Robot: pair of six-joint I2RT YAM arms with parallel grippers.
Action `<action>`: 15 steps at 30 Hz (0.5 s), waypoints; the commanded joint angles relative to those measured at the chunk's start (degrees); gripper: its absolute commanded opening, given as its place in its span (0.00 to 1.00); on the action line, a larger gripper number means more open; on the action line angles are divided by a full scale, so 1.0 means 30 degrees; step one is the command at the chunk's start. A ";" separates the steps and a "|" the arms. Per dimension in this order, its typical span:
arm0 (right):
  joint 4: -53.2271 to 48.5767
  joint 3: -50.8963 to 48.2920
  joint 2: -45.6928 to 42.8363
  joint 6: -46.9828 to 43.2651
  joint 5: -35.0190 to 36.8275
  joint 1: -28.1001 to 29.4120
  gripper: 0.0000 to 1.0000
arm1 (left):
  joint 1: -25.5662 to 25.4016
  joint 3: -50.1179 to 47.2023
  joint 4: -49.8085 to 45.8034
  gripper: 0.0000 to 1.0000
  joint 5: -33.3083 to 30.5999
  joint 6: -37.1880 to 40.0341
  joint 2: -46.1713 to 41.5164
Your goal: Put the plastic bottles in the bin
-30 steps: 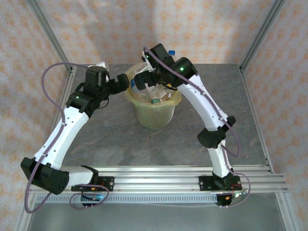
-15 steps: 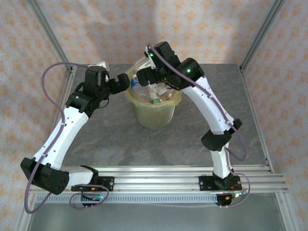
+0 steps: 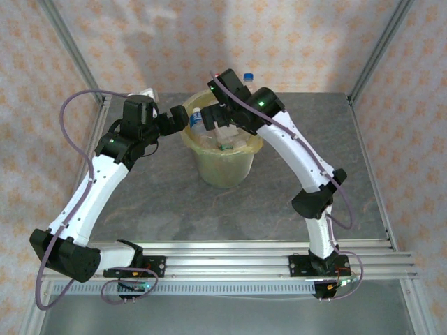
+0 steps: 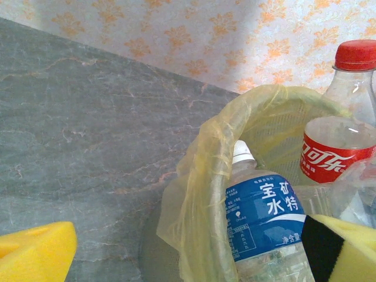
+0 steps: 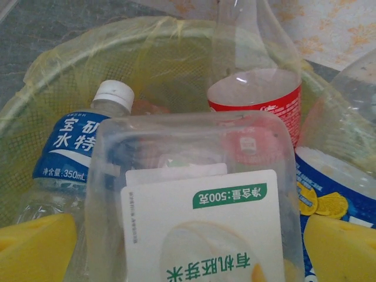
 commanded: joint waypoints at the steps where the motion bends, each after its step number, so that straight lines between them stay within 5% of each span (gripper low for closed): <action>1: -0.0347 0.1308 -0.0250 0.0126 0.0730 0.0084 0.99 | -0.0237 0.0633 0.0212 1.00 0.0088 -0.0097 -0.0010; 9: 0.0979 0.0435 -0.1827 0.0032 0.0254 0.0084 1.00 | -0.0237 0.0656 0.0240 1.00 0.0014 -0.0089 -0.0020; 12: 0.2110 -0.0582 -0.2214 0.0024 -0.0981 0.0083 0.91 | -0.0235 0.0662 0.0270 1.00 0.0043 -0.0096 0.0059; 15: 0.2168 -0.0600 -0.1752 0.0023 -0.1338 0.0084 0.64 | -0.0241 0.0691 0.0271 1.00 0.0138 -0.0163 0.0186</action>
